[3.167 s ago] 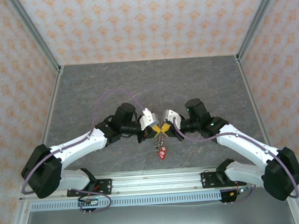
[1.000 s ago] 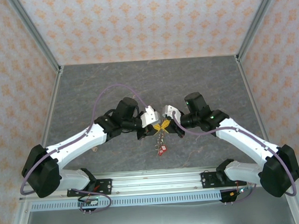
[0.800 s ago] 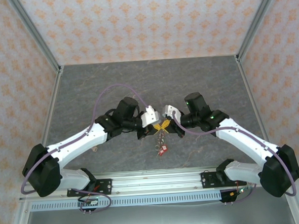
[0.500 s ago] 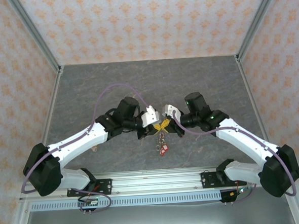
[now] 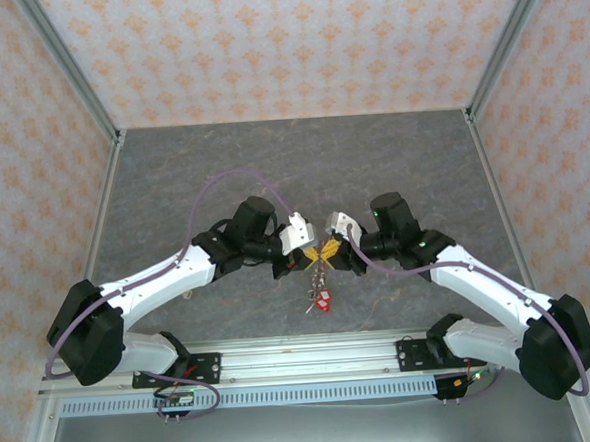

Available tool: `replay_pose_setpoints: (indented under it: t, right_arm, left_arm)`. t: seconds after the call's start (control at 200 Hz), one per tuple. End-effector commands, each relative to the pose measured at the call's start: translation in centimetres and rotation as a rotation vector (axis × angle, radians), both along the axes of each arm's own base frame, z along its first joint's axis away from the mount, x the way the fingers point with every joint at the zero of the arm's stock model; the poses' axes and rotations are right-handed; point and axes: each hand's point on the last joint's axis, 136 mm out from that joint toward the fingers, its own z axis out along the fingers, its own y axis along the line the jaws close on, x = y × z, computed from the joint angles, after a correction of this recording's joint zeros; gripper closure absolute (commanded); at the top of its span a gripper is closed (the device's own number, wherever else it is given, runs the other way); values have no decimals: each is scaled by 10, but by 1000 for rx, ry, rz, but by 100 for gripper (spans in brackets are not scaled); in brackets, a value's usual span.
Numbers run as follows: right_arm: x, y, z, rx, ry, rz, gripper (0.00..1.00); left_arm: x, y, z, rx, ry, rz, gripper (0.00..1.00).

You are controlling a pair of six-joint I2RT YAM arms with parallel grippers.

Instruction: Put the keys on the keyring

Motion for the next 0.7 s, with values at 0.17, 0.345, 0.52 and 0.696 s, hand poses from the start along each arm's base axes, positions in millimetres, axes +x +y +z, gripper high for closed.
replay_pose_setpoints:
  t: [0.17, 0.345, 0.52, 0.696]
  right_arm:
    - [11, -3, 2, 49, 0, -60, 91]
    - [15, -11, -13, 43, 32, -114, 92]
    - [14, -11, -18, 68, 142, -150, 100]
    - [23, -18, -32, 31, 254, -254, 100]
  left_arm:
    - [-2, -7, 28, -93, -54, -21, 100]
    - [-1, -6, 30, -105, -65, -12, 100]
    - [3, -7, 29, -115, -67, 13, 100]
    - [8, -7, 25, -124, -70, 39, 100]
